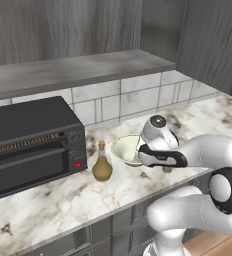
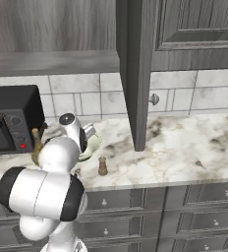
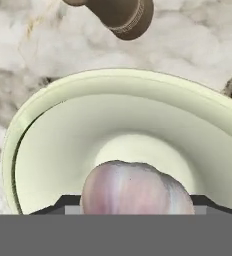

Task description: Retrieve the bottle and the shaker from the cabinet and place them next to the mixing bowl on the counter. Then add garlic from the fridge to the mixing bowl.

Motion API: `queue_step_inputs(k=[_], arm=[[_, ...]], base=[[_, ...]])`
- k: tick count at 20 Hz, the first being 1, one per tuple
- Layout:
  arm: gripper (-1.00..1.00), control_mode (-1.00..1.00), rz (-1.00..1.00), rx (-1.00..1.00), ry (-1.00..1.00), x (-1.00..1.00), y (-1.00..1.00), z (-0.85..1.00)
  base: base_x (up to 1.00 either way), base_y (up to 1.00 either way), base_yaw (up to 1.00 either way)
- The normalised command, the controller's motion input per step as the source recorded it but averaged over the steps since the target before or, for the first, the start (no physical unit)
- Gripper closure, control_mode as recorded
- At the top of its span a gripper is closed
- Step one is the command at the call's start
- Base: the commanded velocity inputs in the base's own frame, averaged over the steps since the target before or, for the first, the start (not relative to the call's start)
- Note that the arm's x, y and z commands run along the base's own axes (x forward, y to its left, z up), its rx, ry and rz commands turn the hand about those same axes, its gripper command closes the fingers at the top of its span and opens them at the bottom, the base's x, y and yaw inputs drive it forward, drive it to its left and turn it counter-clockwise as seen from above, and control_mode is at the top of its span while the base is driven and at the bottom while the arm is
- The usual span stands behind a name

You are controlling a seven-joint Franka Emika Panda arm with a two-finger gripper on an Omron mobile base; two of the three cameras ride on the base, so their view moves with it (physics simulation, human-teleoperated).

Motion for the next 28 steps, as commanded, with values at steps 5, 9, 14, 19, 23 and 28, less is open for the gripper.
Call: queue_step_inputs(k=[5,9,14,19,23,28], arm=[[1.0,-1.0,0.06,0.0,0.09,0.65,0.09,-0.34],[-1.0,-1.0,0.05,0.01,0.02,0.37,0.05,-0.1],[-1.0,-1.0,0.02,0.14,-0.04,-0.26,-0.09,0.55],[-1.0,-1.0,0.02,0.13,-0.01,-0.19,0.0,0.86],[-1.0,-1.0,-0.05,0.01,-0.02,-0.67,-0.06,1.0],[-1.0,-1.0,-0.41,0.0,0.02,-1.0,-0.14,0.86]], base=[[0.0,0.0,0.0],[0.0,0.0,0.0],[0.0,0.0,0.0],[0.0,0.0,0.0],[0.0,0.0,0.0],[0.0,0.0,0.0]])
